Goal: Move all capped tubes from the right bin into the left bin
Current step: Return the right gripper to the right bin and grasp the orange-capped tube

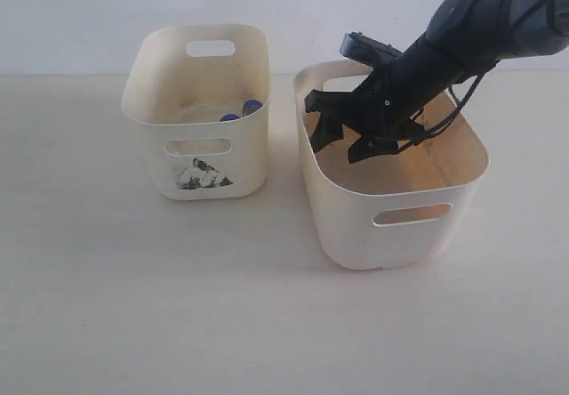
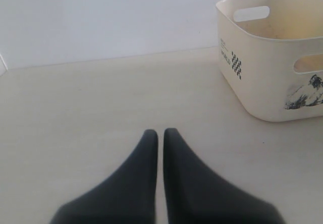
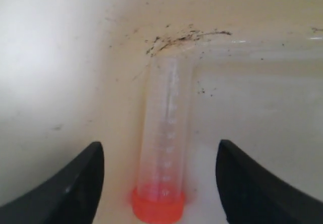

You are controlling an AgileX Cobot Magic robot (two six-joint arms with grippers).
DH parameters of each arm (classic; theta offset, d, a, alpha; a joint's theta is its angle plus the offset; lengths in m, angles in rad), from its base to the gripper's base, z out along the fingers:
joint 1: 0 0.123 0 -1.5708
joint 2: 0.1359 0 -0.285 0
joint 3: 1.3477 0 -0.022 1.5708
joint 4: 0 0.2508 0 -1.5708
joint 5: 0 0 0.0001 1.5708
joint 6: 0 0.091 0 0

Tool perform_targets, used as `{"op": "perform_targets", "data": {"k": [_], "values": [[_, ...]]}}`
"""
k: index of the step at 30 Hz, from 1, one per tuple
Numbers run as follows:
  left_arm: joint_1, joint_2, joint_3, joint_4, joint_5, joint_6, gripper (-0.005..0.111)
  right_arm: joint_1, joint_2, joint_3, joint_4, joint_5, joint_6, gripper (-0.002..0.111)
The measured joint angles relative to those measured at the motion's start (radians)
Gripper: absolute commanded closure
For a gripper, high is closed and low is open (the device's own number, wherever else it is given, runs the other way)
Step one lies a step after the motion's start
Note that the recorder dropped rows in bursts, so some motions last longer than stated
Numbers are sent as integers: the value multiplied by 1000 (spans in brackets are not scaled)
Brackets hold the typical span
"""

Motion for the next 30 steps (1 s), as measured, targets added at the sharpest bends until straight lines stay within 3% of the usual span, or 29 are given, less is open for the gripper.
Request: {"op": "perform_targets", "data": {"k": [17, 27, 30], "values": [[0, 0, 0, 0, 0, 0, 102, 13, 85, -2, 0, -51, 4, 47], [0, 0, 0, 0, 0, 0, 102, 32, 88, -12, -207, -87, 155, 48], [0, 0, 0, 0, 0, 0, 102, 33, 88, -14, -302, -104, 230, 58]]}}
